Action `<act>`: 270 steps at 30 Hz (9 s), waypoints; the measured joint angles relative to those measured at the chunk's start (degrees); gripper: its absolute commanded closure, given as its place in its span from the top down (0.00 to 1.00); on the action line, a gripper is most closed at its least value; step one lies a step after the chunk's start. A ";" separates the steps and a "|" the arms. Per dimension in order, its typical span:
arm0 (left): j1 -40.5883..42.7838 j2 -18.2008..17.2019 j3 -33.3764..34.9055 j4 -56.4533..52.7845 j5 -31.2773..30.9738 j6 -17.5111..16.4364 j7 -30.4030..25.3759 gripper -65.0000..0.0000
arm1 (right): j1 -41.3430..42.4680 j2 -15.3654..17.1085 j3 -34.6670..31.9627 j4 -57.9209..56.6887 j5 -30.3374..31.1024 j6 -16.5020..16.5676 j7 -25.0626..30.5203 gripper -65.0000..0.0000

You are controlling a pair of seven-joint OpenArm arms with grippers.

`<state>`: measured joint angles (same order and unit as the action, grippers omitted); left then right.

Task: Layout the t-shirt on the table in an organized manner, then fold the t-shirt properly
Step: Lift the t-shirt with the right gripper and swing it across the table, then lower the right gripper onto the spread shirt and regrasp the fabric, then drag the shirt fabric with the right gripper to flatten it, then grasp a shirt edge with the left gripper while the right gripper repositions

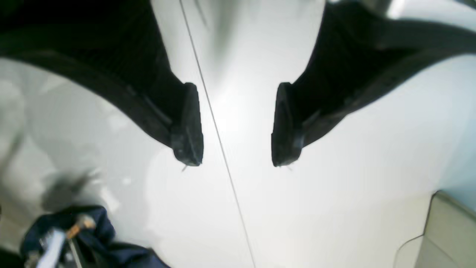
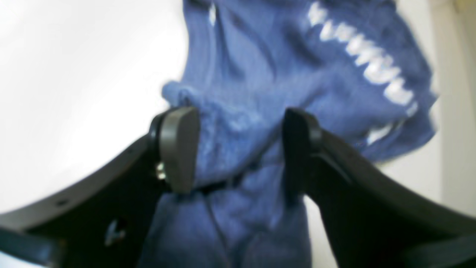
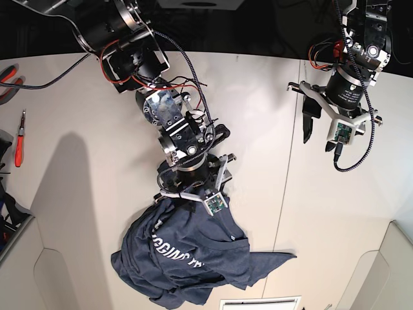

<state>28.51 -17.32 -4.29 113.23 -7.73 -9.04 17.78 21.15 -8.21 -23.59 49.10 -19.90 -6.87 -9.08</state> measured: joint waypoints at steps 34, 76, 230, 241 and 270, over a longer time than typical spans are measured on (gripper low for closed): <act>0.87 0.17 -20.94 0.00 4.94 7.61 4.20 0.51 | 11.82 -0.09 -19.23 50.82 -3.39 -5.35 -5.25 0.00; 0.02 3.17 -21.27 0.00 -12.90 -9.27 9.05 0.51 | -0.52 11.78 -6.01 37.92 22.12 35.71 -35.95 0.47; -8.35 5.09 -16.04 -4.42 -13.84 -11.37 11.78 0.51 | 22.56 2.47 10.99 -8.35 6.08 6.62 -0.68 0.33; -28.89 5.57 4.24 -28.30 -12.15 -11.13 12.94 0.51 | 15.52 12.46 12.74 -8.39 0.42 -3.39 -3.28 0.33; -32.02 5.25 7.02 -28.48 -12.00 -11.39 17.33 0.51 | 23.21 12.98 47.23 -28.83 27.12 16.72 1.70 0.36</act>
<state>-3.51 -12.08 2.72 84.75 -19.73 -20.43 35.11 44.36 4.78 23.64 20.27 7.22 9.85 -7.38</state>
